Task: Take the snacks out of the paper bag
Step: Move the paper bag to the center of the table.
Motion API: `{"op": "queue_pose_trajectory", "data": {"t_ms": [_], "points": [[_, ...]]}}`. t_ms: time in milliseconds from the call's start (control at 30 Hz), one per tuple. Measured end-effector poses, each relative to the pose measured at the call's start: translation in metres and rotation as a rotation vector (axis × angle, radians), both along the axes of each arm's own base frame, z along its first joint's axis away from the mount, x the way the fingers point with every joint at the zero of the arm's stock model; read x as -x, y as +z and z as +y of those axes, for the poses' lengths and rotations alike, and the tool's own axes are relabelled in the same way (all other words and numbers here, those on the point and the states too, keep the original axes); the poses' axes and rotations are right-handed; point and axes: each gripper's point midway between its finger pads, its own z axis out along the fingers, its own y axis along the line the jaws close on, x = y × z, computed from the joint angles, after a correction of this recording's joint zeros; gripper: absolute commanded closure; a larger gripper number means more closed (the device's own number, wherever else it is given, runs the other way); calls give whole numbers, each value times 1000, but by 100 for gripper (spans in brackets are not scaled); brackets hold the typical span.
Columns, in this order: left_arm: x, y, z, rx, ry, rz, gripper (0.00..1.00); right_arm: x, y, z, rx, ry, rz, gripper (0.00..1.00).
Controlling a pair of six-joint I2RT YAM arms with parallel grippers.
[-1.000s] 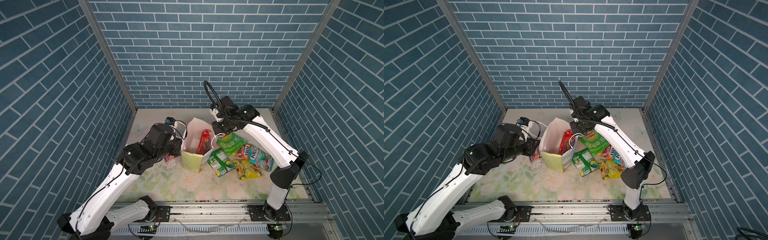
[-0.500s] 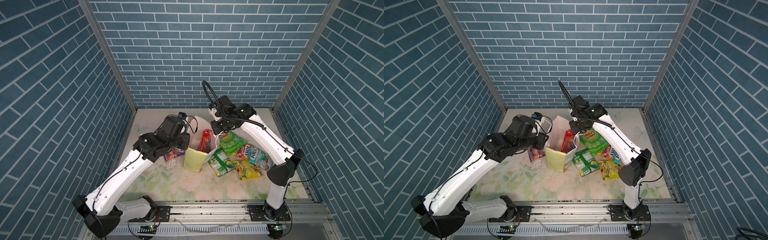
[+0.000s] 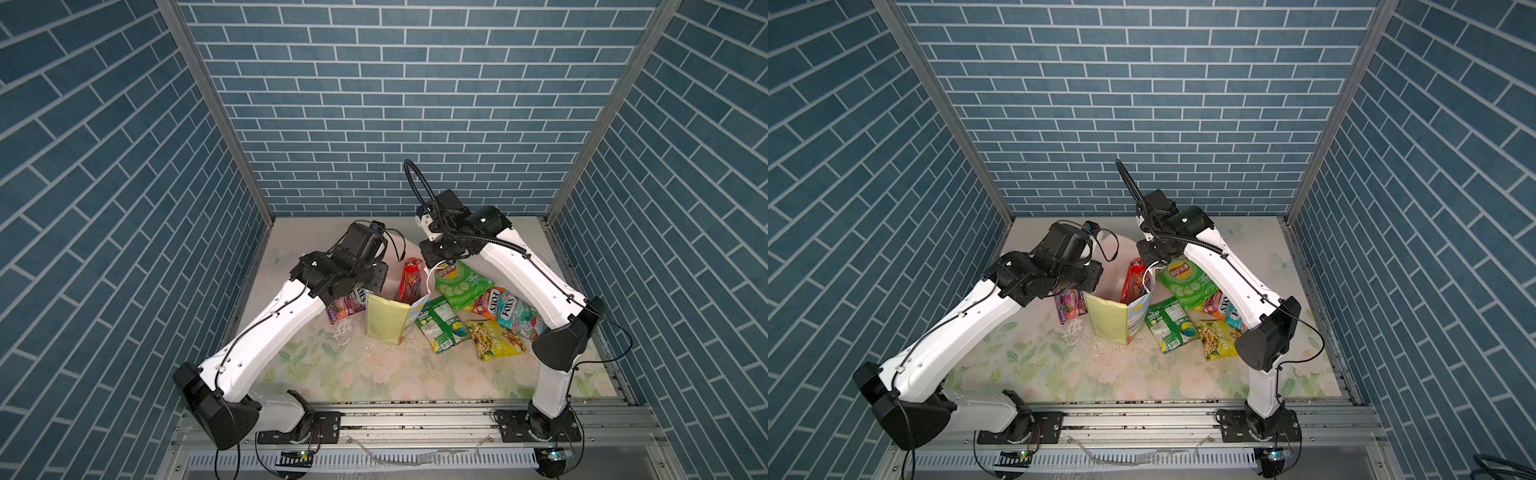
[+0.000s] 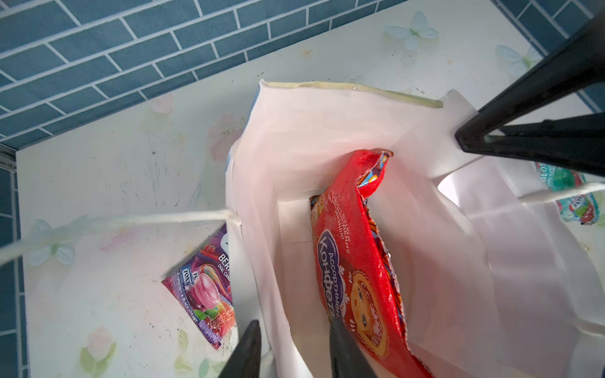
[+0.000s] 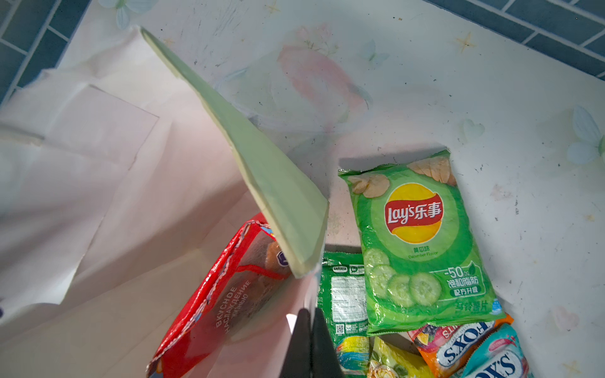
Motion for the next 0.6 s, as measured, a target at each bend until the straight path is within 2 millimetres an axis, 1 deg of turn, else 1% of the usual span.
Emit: {"op": "queue_pose_trajectory", "data": {"t_ms": [167, 333, 400, 467, 600], "points": [[1, 9, 4, -1, -3, -33, 63, 0, 0, 1, -2, 1, 0, 100], [5, 30, 8, 34, -7, -96, 61, -1, -2, 1, 1, 1, 2, 100], [5, 34, 11, 36, -5, -113, 61, -2, -2, 2, 1, 1, 1, 100], [5, 34, 12, 32, -3, -116, 61, -3, -1, 3, -2, 1, 0, 100], [1, 27, 10, 21, -4, -97, 60, -3, -1, 3, -3, 1, -1, 100]]}}
